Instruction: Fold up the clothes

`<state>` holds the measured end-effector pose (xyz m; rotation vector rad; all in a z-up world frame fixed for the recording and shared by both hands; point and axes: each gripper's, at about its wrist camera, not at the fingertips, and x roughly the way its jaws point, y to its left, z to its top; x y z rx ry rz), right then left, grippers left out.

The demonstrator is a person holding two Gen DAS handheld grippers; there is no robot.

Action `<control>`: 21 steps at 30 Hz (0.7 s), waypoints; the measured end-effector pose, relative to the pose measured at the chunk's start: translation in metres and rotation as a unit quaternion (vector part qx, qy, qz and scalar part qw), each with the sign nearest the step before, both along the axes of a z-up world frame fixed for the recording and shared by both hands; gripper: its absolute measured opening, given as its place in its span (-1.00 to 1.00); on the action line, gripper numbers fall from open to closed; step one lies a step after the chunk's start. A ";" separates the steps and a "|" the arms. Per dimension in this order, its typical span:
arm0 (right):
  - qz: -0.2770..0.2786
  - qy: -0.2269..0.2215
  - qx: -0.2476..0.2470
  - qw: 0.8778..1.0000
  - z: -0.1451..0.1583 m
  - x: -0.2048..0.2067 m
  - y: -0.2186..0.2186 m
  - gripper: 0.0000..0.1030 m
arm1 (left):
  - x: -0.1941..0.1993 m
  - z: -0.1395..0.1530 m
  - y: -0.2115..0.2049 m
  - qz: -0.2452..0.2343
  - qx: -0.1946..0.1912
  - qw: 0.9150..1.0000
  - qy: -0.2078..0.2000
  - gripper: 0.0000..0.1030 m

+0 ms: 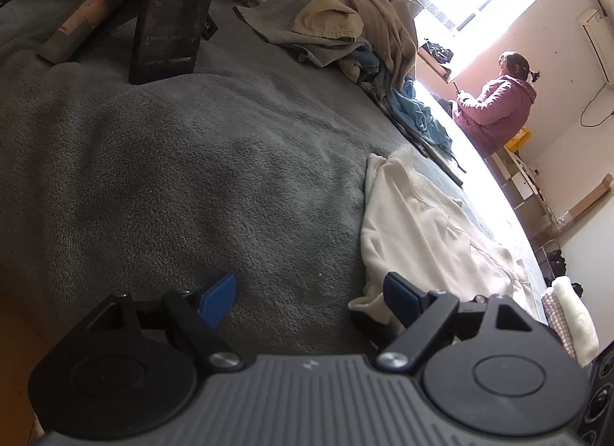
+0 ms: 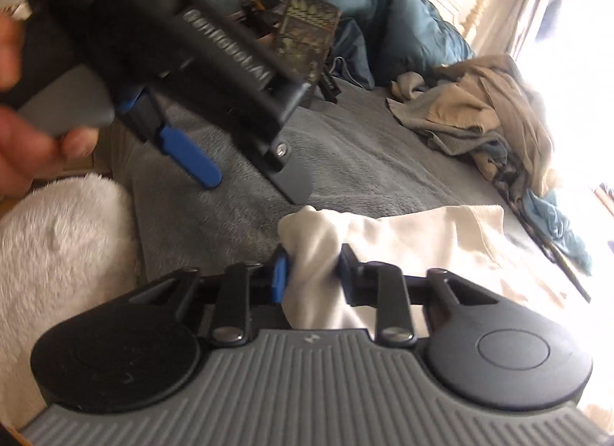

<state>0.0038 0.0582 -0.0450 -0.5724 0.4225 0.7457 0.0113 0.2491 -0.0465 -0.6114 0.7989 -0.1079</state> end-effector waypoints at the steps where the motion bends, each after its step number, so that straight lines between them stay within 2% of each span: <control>1: -0.004 0.004 0.006 1.000 0.001 0.001 -0.002 -0.64 | 0.000 0.000 -0.001 -0.001 -0.002 1.000 0.000 0.65; 5: -0.015 0.013 0.033 0.999 0.004 0.002 -0.008 -0.73 | 0.002 0.000 -0.002 0.000 -0.026 1.000 0.001 0.65; 9: -0.021 0.008 0.058 0.998 0.008 0.001 -0.017 -0.75 | 0.014 -0.004 0.003 -0.006 -0.116 0.993 0.009 0.65; 14: -0.028 -0.003 0.079 0.996 0.016 -0.004 -0.026 -0.75 | 0.053 -0.011 -0.005 -0.052 -0.200 0.978 0.023 0.68; 18: -0.036 -0.014 0.098 0.994 0.024 -0.008 -0.036 -0.76 | 0.091 -0.019 -0.020 -0.083 -0.220 0.971 0.040 0.69; 21: -0.038 -0.017 0.112 0.993 0.030 -0.011 -0.044 -0.76 | 0.124 -0.023 -0.030 -0.099 -0.216 0.970 0.053 0.69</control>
